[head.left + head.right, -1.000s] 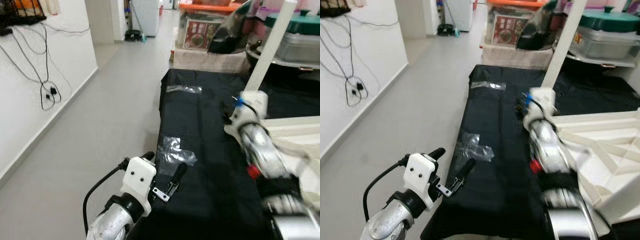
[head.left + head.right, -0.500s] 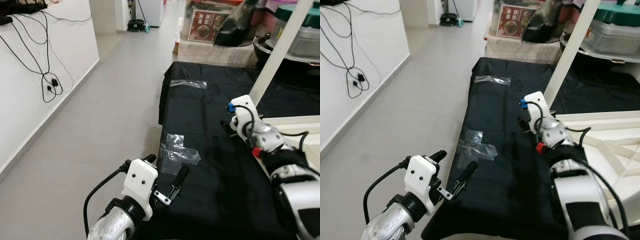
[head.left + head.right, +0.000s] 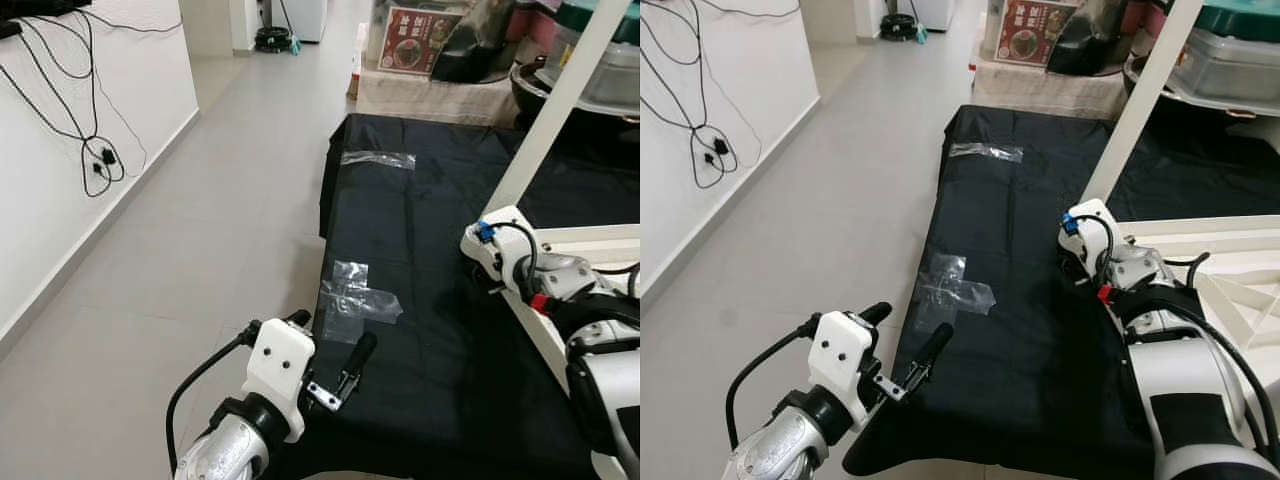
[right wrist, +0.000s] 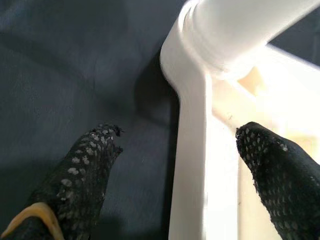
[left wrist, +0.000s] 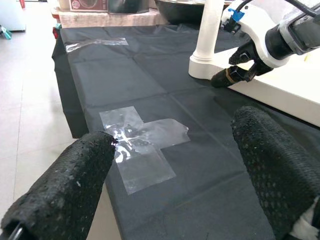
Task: Building children table
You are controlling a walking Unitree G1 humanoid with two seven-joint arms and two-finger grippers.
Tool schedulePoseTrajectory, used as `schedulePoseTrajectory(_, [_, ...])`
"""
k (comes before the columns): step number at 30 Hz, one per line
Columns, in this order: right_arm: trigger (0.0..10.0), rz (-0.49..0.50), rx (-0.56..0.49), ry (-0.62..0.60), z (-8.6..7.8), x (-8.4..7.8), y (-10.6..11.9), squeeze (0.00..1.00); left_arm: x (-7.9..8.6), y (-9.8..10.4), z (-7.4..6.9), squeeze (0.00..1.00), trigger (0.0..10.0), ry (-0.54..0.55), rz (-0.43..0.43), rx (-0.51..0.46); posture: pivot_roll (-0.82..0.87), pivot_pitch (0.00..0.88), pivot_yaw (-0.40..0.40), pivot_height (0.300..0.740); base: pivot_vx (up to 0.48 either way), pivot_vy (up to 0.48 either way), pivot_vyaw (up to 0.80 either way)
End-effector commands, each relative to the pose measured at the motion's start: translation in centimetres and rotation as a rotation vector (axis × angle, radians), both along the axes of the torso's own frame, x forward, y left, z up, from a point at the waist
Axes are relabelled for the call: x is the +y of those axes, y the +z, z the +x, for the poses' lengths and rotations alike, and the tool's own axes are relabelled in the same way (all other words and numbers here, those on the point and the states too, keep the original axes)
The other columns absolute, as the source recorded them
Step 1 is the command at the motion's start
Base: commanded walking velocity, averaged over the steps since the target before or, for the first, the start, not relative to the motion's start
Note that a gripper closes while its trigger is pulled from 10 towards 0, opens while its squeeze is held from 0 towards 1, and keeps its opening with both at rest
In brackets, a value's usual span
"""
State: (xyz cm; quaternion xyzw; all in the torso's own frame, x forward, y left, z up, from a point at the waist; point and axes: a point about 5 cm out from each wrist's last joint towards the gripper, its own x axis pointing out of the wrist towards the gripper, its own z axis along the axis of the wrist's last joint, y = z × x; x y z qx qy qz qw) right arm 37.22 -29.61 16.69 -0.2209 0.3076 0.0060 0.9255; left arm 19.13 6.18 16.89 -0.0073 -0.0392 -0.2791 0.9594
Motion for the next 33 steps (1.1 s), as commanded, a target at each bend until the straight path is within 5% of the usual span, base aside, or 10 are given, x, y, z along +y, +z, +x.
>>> schedulePoseTrajectory(1, [10.0, -0.028, 0.075, -0.012, -0.9, -0.9, -1.2, 0.00, 0.0, 0.2, -0.3, 0.00, 10.0, -0.008, -0.005, 0.003, 0.10, 0.137, -0.066, 0.740, 0.000, 0.000, 0.00])
schedulePoseTrajectory(13, [10.0, 0.005, 0.185, 0.015, -2.2, -1.6, -2.9, 0.00, 0.2, 0.3, -0.3, 0.00, 10.0, -0.002, 0.000, 0.003, 0.10, 0.147, -0.064, 0.740, 0.000, 0.000, 0.00])
schedulePoseTrajectory(14, [0.0, 0.014, 0.192, 0.037, -2.2, -1.4, -2.9, 0.00, 0.2, 0.3, -0.2, 0.00, 10.0, 0.000, 0.001, 0.002, 0.10, 0.147, -0.064, 0.740, 0.000, 0.000, 0.00])
schedulePoseTrajectory(24, [0.0, 0.108, 0.220, 0.308, -1.0, 1.6, -1.9, 0.00, 0.6, 0.5, 0.2, 0.00, 10.0, 0.018, 0.011, -0.012, 0.09, 0.145, -0.066, 0.740, 0.000, 0.000, 0.00])
schedulePoseTrajectory(30, [0.0, 0.193, 0.248, 0.606, -0.5, 4.7, -0.7, 0.00, 0.9, 0.6, 0.5, 0.00, 10.0, 0.031, 0.020, -0.023, 0.09, 0.146, -0.065, 0.740, 0.000, 0.000, 0.00])
schedulePoseTrajectory(32, [0.0, 0.193, 0.248, 0.606, -0.5, 4.7, -0.7, 0.00, 0.9, 0.6, 0.5, 0.00, 10.0, 0.031, 0.020, -0.023, 0.09, 0.146, -0.065, 0.740, 0.000, 0.000, 0.00])
schedulePoseTrajectory(33, [0.0, 0.204, 0.246, 0.713, -0.4, 5.7, 0.0, 0.00, 1.1, 0.7, 0.7, 0.00, 10.0, 0.034, 0.024, -0.028, 0.09, 0.146, -0.065, 0.740, 0.000, 0.000, 0.00])
